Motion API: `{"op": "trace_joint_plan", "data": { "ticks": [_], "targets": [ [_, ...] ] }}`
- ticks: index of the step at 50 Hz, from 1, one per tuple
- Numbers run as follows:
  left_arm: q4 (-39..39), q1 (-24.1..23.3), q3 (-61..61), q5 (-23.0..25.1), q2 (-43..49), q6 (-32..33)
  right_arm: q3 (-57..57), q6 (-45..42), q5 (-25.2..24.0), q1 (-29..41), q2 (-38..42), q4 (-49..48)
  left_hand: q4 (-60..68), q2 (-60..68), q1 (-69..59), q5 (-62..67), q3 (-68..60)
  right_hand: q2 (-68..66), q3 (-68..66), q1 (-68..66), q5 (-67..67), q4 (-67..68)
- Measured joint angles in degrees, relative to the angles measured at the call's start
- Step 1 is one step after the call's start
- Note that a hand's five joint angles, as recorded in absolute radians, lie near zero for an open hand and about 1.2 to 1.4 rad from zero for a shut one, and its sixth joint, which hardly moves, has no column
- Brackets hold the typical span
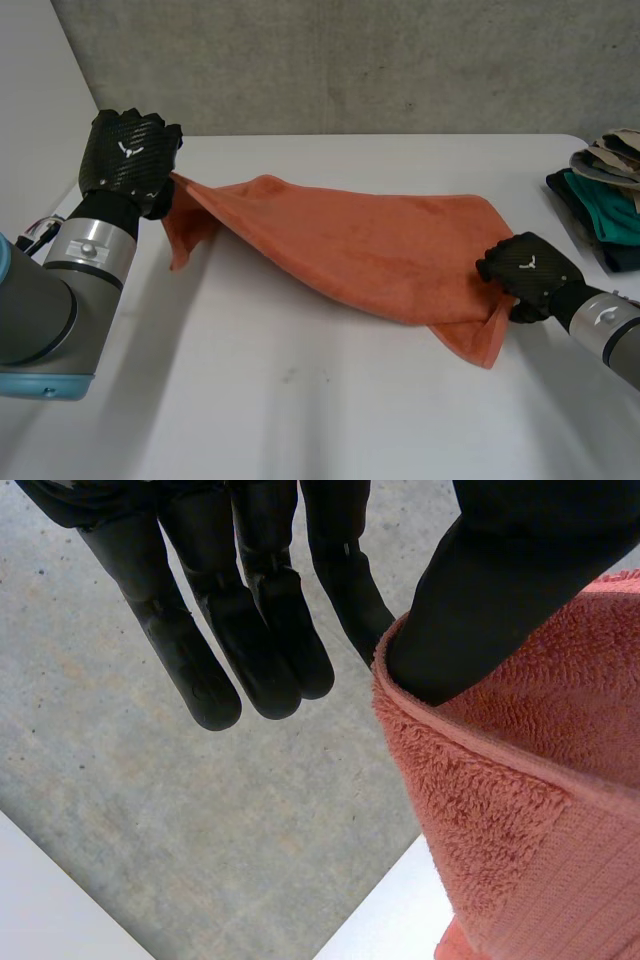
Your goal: Fold the laundry.
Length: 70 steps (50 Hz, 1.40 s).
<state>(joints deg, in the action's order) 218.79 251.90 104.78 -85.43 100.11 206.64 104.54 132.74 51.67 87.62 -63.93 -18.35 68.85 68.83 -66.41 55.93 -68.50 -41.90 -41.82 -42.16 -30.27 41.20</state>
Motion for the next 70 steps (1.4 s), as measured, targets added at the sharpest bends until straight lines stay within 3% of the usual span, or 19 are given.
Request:
{"op": "trace_joint_plan", "data": {
  "ticks": [13,22,28,33,39,42,45,48,51,54,58,65,70],
  "targets": [
    [-0.48,0.26,0.28,0.0,0.17,-0.07,3.26,-2.64,-4.39,0.24,0.48,0.48,0.0,0.0,0.0,0.0,0.0,9.11,9.05,8.67,9.05,-8.57],
    [-1.08,0.28,0.34,0.0,0.62,-0.15,5.94,-6.79,-6.97,1.46,0.58,0.59,0.0,0.0,0.0,0.0,0.0,8.33,8.23,8.21,7.34,-7.7],
    [-1.22,0.21,0.34,-0.03,0.7,-0.08,6.49,-7.98,-7.15,2.6,0.62,0.58,0.0,0.0,0.0,0.0,0.0,-23.42,-23.04,-17.08,-24.36,23.72],
    [-1.99,0.32,0.24,-0.14,0.28,0.23,5.95,-3.48,-7.16,2.39,-2.44,0.88,0.0,0.0,0.0,0.0,0.0,-25.45,-26.07,-19.01,-26.59,27.12],
    [-8.16,1.74,-0.54,-0.25,-4.62,0.68,2.4,18.88,-6.03,0.94,-15.76,2.0,0.0,0.0,0.0,0.0,0.0,-25.45,-26.19,-19.01,-26.6,27.42],
    [-13.69,3.51,-1.46,-0.08,-9.05,0.78,-1.44,31.07,-4.03,-0.85,-23.28,4.45,0.0,0.0,0.0,0.0,0.0,-25.45,-26.19,-19.01,-26.8,27.43],
    [-19.43,5.01,-2.52,0.16,-13.44,0.96,-5.48,36.93,-1.61,-3.76,-28.83,9.61,0.01,0.0,0.0,0.0,0.0,-25.45,-26.19,-19.4,-27.27,27.43],
    [-23.29,5.7,-3.18,0.43,-16.1,1.32,-8.44,38.08,-0.16,-5.85,-31.21,14.68,0.01,0.0,0.0,0.0,0.0,-25.45,-26.19,-19.62,-27.37,27.43],
    [-30.28,6.26,-3.75,1.7,-19.51,3.37,-13.94,34.04,2.06,-7.68,-31.66,26.5,0.03,0.0,0.0,0.0,0.0,-25.44,-26.22,-22.07,-27.95,27.43],
    [-33.34,6.16,-3.52,2.93,-19.91,5.47,-16.5,28.37,3.85,-6.66,-29.26,32.7,0.05,0.0,0.0,0.0,0.0,-25.45,-26.26,-22.07,-27.95,27.44],
    [-36.17,5.59,-2.72,4.88,-16.45,9.92,-19.63,19.15,10.08,-2.1,-22.27,38.06,0.12,0.0,0.0,0.0,0.0,-25.45,-26.26,-22.07,-27.95,27.44],
    [-35.72,4.21,-6.86,5.08,-0.21,18.42,-27.32,9.57,29.15,8.95,-6.45,38.56,0.15,0.0,0.0,0.0,0.0,-25.45,-26.29,-22.07,-27.95,27.47],
    [-33.35,2.31,-17.39,2.41,12.2,23.68,-36.13,8.88,36.38,13.38,0.76,34.73,0.16,0.0,0.0,0.0,-0.01,-25.45,-26.29,-22.07,-27.95,27.47]
  ]
}}
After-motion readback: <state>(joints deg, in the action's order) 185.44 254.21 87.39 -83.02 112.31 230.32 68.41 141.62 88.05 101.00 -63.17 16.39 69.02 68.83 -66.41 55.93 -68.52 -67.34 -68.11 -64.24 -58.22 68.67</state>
